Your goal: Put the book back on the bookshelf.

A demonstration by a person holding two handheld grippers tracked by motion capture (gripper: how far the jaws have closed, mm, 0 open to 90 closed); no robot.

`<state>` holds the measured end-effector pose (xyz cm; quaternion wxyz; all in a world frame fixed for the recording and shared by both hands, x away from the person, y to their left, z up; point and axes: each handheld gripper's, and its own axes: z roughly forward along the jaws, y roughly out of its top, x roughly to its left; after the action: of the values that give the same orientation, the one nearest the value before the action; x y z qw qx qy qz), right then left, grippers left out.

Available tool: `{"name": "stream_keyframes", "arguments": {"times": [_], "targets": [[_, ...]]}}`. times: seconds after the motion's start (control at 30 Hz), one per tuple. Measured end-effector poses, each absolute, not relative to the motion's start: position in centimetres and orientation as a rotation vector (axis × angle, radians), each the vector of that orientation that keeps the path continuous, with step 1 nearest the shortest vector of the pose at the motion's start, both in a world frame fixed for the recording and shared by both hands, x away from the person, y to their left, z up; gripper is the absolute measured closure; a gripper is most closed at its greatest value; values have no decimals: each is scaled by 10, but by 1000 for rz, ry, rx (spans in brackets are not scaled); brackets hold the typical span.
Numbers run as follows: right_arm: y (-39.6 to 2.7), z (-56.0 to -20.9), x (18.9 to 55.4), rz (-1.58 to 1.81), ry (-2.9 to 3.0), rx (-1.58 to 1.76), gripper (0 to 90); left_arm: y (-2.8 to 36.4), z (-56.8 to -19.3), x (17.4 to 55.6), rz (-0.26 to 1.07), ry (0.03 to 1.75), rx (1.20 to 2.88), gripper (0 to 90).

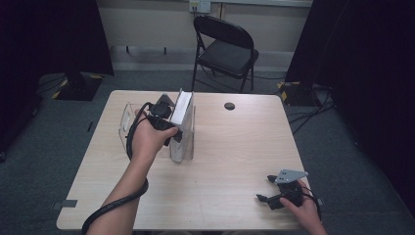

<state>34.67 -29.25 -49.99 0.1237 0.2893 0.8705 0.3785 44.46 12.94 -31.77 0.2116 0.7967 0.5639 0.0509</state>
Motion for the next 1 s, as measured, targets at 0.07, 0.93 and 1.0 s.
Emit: {"name": "stream_keyframes", "arguments": {"times": [0.07,0.93,1.0], "targets": [[-293,-500,347,1103,2538,844,119,130,-318,444,139,1565,2211,339],[-292,-500,347,1102,2537,842,119,137,-325,430,105,1538,2202,339],[-292,-500,347,1102,2537,842,119,138,-325,428,104,1541,2200,339]]}}
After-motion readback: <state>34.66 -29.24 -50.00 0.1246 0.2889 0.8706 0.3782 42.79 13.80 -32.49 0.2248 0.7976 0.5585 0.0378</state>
